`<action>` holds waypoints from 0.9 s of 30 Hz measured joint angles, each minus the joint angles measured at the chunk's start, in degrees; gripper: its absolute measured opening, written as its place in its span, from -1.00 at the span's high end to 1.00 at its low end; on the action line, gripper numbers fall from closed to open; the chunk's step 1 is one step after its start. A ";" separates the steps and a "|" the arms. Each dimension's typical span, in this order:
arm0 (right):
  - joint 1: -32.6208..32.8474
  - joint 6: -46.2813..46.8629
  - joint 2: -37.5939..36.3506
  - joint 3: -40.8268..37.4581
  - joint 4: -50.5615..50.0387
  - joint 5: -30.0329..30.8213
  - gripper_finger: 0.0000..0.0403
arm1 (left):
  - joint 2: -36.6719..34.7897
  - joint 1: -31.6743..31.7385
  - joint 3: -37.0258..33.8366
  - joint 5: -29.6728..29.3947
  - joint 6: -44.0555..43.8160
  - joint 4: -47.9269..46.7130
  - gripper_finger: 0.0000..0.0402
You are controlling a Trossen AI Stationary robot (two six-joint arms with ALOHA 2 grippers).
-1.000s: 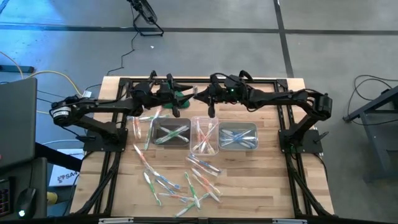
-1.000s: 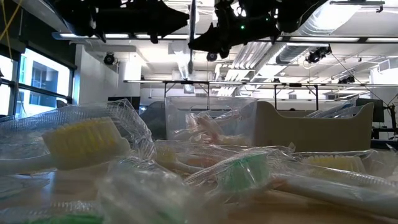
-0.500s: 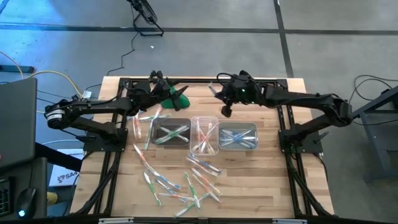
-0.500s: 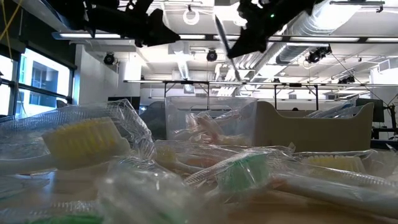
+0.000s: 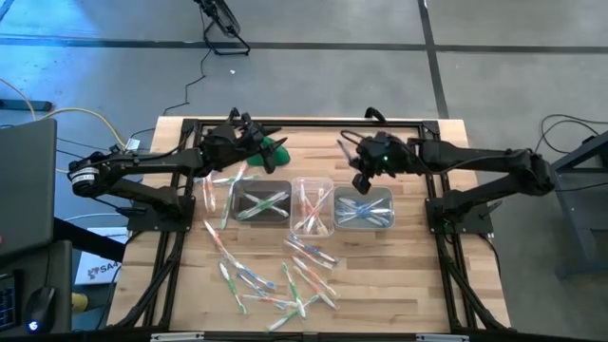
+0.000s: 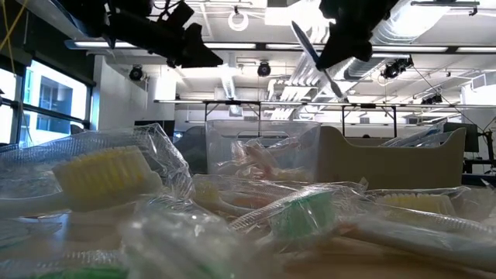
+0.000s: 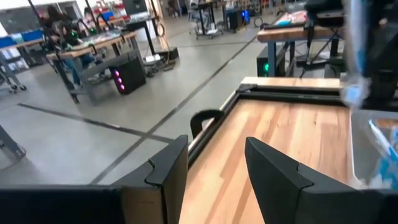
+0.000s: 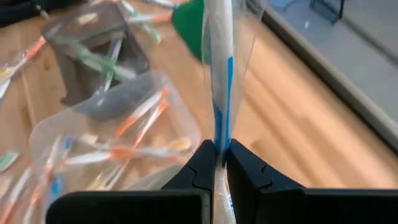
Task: Pick & Place Toothbrushes
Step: Put the blue toothbrush into the gray bin
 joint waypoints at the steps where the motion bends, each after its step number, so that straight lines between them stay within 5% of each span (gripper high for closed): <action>1: 0.78 1.54 0.00 0.00 -1.00 0.00 0.92 | -0.01 0.00 0.00 0.00 -0.33 -0.39 0.23; 15: 13.92 20.49 1.22 0.00 -13.98 -0.12 0.93 | -0.02 0.00 0.00 0.04 -9.49 -8.21 0.23; 27: 20.88 25.89 8.23 -0.02 -18.37 2.62 0.93 | 0.00 0.00 0.00 0.22 -13.50 -14.38 0.23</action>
